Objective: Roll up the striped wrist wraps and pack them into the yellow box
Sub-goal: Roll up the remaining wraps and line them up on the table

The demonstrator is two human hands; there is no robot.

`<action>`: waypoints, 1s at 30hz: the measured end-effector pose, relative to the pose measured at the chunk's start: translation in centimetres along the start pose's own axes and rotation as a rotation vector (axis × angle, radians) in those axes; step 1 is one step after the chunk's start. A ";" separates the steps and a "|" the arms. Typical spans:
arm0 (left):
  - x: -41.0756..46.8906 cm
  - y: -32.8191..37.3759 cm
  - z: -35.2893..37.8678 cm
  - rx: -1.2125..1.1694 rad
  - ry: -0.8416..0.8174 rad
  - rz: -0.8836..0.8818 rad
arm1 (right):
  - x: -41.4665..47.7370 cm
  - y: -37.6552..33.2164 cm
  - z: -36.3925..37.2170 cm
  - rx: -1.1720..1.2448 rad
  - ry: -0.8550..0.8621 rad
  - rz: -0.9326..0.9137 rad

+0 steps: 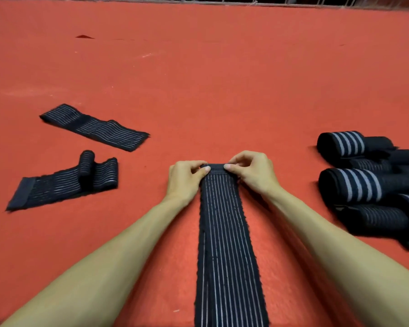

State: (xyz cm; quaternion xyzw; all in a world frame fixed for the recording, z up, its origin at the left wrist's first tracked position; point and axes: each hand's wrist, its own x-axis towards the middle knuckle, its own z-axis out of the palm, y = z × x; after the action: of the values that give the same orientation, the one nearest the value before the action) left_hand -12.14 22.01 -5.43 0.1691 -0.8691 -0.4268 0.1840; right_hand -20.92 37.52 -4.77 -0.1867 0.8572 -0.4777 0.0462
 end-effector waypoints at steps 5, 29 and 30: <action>1.2 -1.0 1.1 0.128 0.072 0.029 | 1.2 1.2 1.3 -0.096 0.070 -0.049; -1.7 1.7 -1.2 0.126 -0.108 0.339 | -1.7 -1.9 -1.5 -0.066 -0.002 -0.151; -2.1 2.5 -1.7 0.105 -0.121 0.357 | -2.0 -2.5 -2.2 -0.068 -0.004 -0.174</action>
State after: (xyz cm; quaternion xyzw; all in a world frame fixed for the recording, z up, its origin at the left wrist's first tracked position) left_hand -9.84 23.24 -2.77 -0.0044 -0.9159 -0.3507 0.1952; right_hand -18.90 38.83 -1.66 -0.2626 0.8534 -0.4503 -0.0001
